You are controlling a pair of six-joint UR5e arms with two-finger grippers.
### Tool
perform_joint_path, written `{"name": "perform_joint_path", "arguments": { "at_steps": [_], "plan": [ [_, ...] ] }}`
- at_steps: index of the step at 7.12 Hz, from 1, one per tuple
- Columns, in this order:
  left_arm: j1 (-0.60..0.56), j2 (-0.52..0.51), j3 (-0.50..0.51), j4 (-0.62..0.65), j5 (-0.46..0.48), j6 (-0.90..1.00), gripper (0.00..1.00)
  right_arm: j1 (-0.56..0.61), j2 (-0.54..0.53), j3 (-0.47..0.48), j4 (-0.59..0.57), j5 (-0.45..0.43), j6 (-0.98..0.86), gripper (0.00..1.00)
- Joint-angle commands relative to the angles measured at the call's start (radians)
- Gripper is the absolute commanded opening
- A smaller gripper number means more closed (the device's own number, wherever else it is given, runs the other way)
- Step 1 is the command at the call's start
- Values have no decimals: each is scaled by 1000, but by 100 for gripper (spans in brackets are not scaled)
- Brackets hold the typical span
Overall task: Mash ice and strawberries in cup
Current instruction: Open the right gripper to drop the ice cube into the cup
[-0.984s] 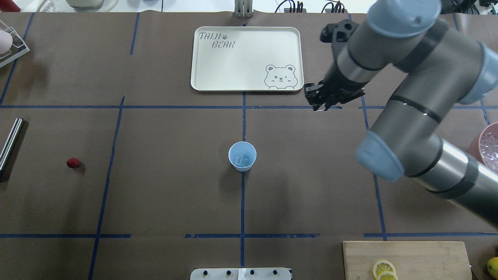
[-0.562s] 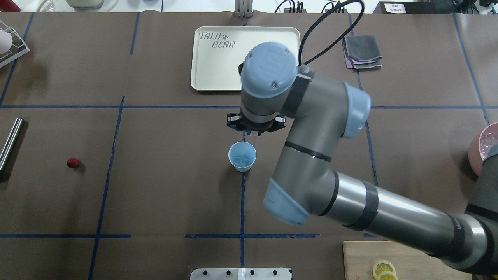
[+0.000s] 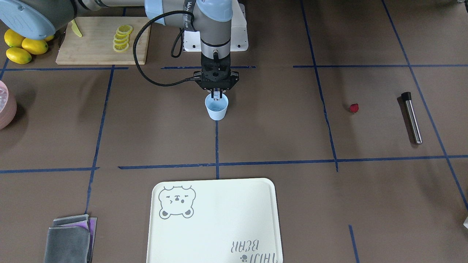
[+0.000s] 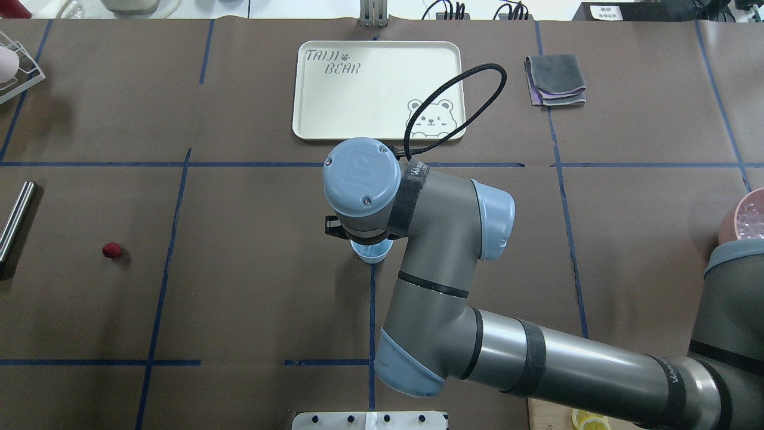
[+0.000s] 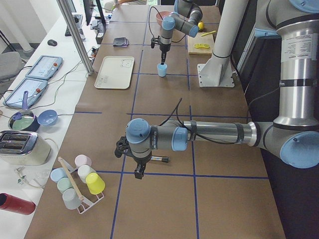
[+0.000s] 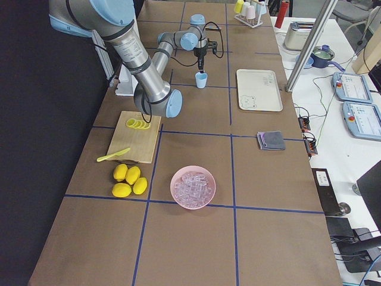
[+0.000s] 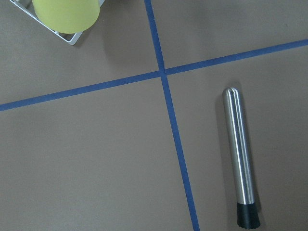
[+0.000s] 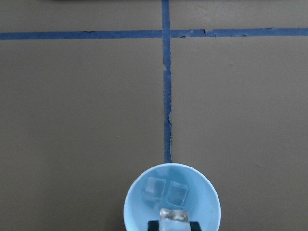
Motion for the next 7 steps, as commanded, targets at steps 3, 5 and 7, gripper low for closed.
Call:
{"name": "perform_joint_path", "arguments": {
  "at_steps": [3,5,7],
  "plan": [
    [3,1,0,0,0,-2,100,-1,2,-6,5,-14,-1,99],
    [3,1,0,0,-2,3,100,47,7,3,5,0,-28,99],
    [3,1,-1,0,-2,4,100,244,-13,11,0,184,-175,99]
  ]
}}
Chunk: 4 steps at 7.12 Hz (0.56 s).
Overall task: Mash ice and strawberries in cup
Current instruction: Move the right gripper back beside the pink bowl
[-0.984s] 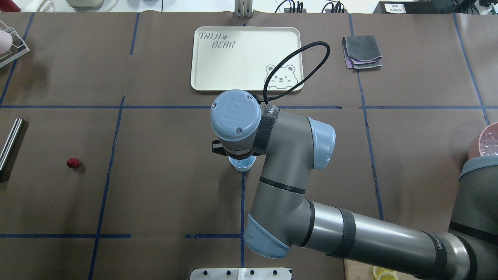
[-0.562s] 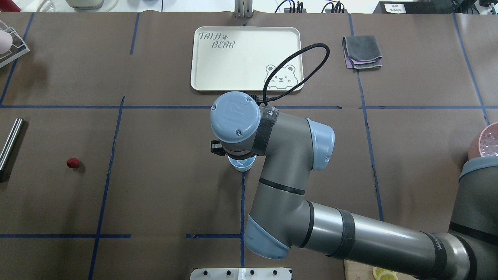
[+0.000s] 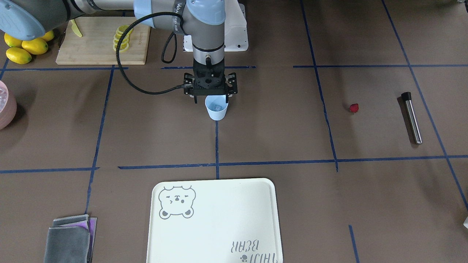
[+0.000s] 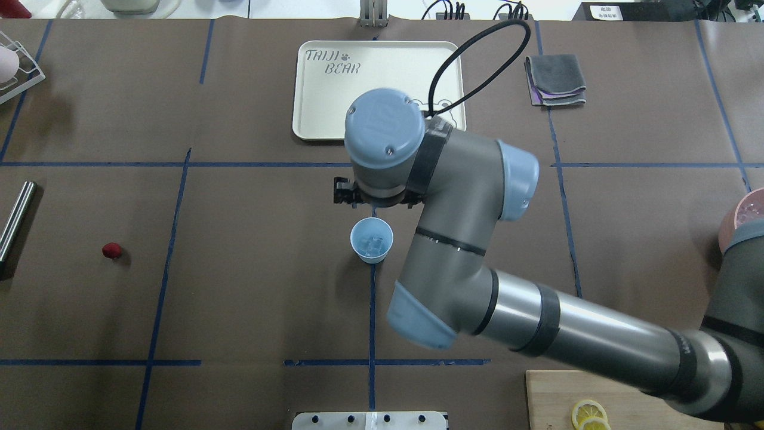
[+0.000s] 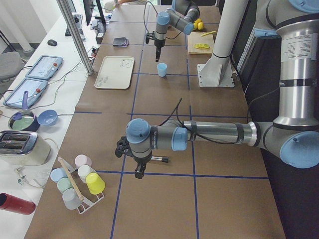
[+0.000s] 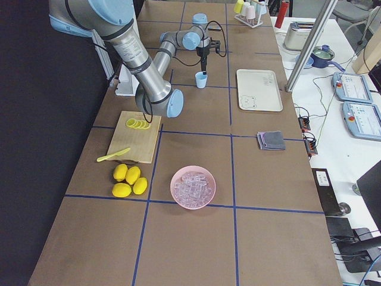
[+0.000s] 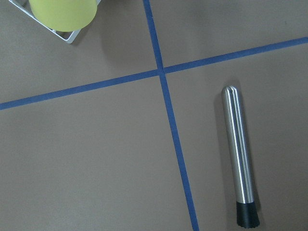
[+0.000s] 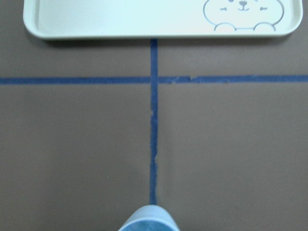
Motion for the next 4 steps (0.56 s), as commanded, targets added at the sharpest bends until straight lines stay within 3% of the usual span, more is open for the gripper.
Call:
{"name": "perform_joint_path", "arguments": {
  "at_steps": [1,3,4],
  "plan": [
    [0,0,-1,-1,3,2,100,201,-79,48,-2,177,-191,99],
    [2,-3,-3,-1,7,-1,100,396,-307,163,1,315,-519,99],
    [3,-12,-3,-7,6,-8,100,460,-426,193,14,337,-686,99]
  ]
}}
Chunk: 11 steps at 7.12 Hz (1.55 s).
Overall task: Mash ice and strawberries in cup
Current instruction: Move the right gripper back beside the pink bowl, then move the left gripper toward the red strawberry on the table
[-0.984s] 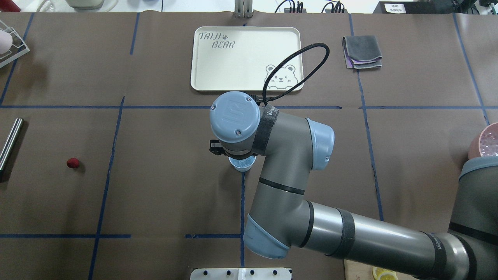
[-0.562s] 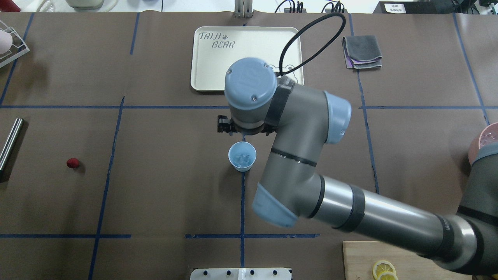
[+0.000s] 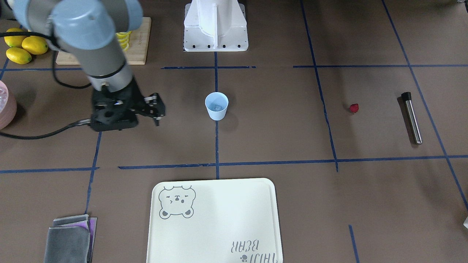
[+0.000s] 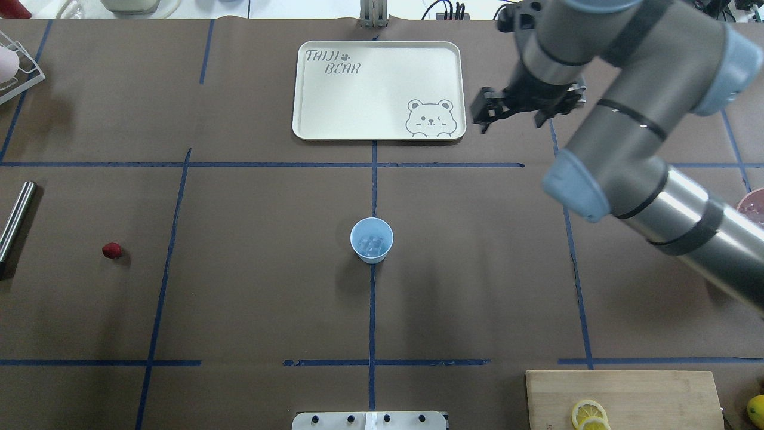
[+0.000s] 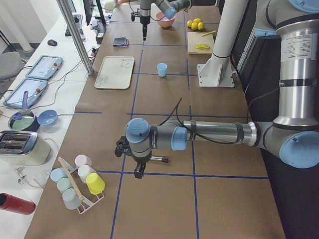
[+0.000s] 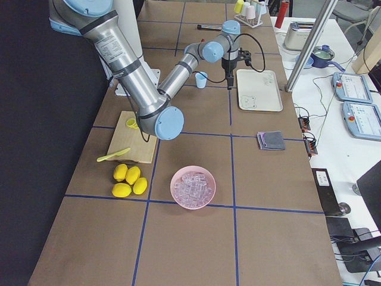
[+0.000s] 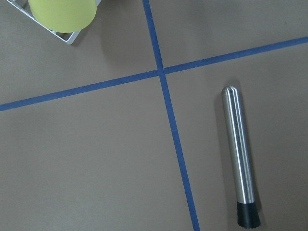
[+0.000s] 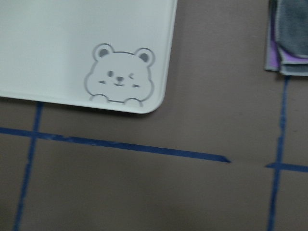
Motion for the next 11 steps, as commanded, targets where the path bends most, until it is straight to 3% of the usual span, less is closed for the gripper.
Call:
{"name": "perform_joint_path", "arguments": {
  "at_steps": [1,3,4,7,8,9,11],
  "plan": [
    [1,-13,-1,-20,-2,-4,100,183,-239,58,18,101,-393,99],
    [1,-19,14,-149,0,-4,100,399,-431,41,18,236,-733,99],
    [3,-21,21,-178,1,-2,100,471,-520,38,16,238,-872,99],
    [18,-71,62,-166,-5,-7,100,646,-748,12,30,230,-889,99],
    [20,-87,61,-163,-7,-53,100,671,-815,1,97,229,-890,99],
    [23,-113,48,-172,-4,-197,100,676,-829,-8,151,229,-884,99],
    [149,-108,-21,-201,-5,-271,100,676,-826,-8,151,230,-878,99]
  ]
}}
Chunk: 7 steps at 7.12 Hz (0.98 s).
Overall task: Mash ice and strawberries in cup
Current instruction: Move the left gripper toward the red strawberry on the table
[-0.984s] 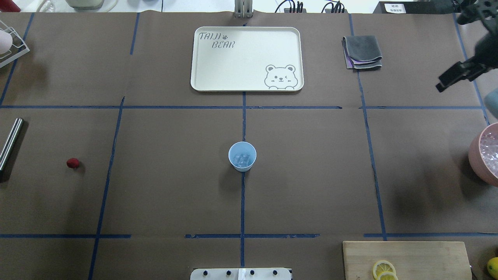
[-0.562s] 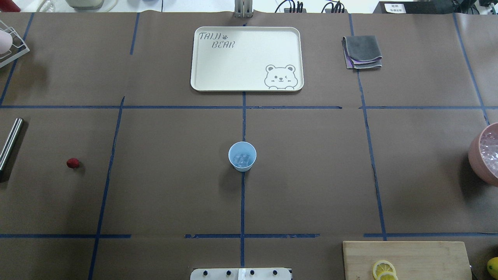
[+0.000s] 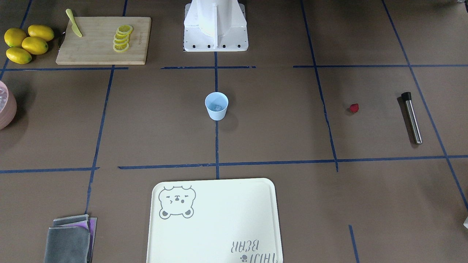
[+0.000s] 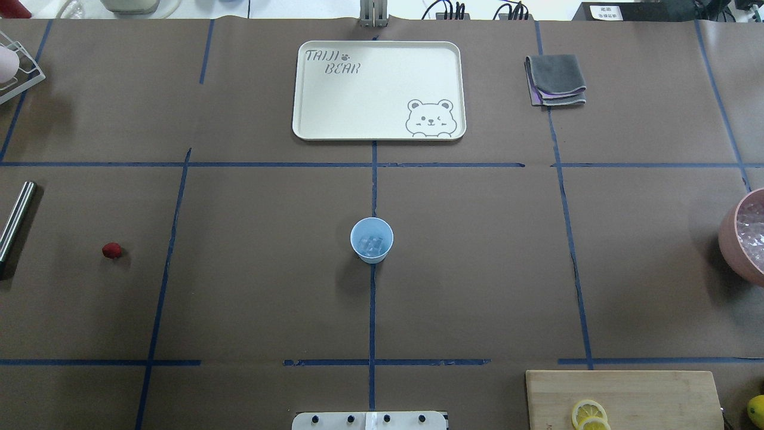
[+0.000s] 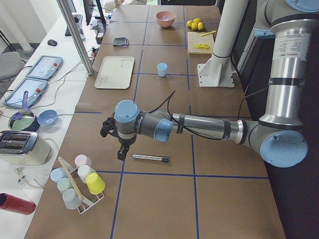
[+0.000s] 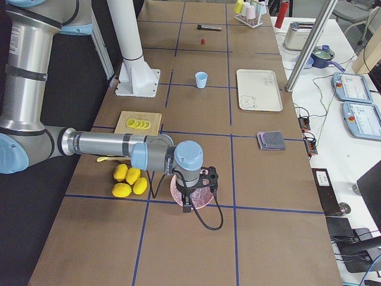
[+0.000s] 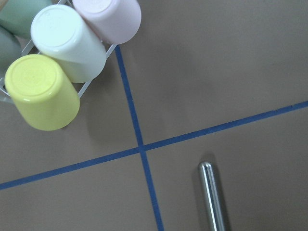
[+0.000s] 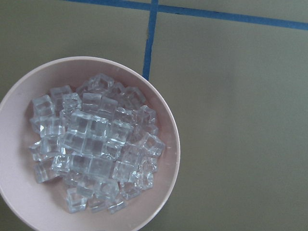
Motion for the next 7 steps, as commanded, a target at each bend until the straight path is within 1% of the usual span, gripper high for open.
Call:
{"name": "perform_joint_path", "arguments": {
  "at_steps": [1,2,3,4,6,7],
  "plan": [
    [151,1,-56,-14,11,-128,100,2,-4,3,10,3,2,99],
    [202,12,-64,-45,17,-277,100,2,-6,4,10,3,2,100],
    [266,49,-64,-125,77,-364,100,2,-6,4,10,3,2,99],
    [351,72,-63,-219,147,-497,100,2,-7,4,10,3,2,100],
    [481,78,-63,-321,183,-678,100,2,-7,7,10,3,2,99],
    [527,78,-63,-339,220,-716,100,2,-7,3,10,1,2,100]
  ]
}}
